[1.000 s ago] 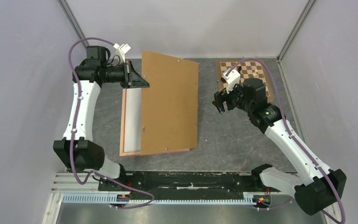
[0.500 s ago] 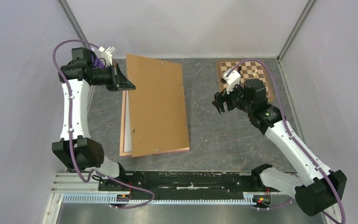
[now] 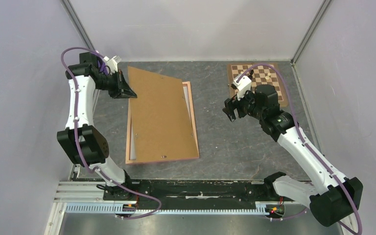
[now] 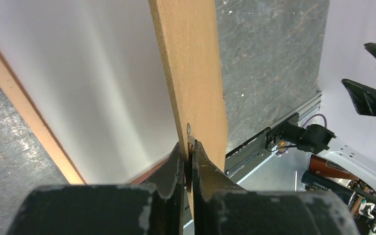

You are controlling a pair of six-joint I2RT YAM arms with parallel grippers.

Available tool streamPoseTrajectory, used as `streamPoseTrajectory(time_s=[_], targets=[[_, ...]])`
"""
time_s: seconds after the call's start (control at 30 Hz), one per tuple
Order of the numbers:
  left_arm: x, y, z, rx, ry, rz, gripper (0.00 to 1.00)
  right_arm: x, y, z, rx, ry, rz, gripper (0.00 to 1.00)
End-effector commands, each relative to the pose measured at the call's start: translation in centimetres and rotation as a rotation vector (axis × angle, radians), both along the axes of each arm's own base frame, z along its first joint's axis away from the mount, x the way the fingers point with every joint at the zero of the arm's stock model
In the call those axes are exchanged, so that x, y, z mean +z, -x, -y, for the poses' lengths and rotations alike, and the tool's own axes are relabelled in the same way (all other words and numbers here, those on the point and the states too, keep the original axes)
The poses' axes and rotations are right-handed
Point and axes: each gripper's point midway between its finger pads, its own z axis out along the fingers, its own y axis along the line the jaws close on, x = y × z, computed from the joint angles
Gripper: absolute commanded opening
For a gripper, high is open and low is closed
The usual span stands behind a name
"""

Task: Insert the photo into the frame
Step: Place the photo frame item in the photo frame.

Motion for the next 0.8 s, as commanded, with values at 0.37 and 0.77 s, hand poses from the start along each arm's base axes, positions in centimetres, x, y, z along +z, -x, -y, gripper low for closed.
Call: streamPoseTrajectory(time_s=[0.37,0.77], targets=[[-6.9,-4.4,-5.5,-0.074,-0.302,0.011,0.02,0.0,-0.6,-0.4,0.013,-0.014,0.014,0.79],[-10.0,-7.3,-7.4,-0.111,-0.375,-0.007,0.02,-0.7,-0.9,-0.5,0.013,-0.002,-0.004,0.79]])
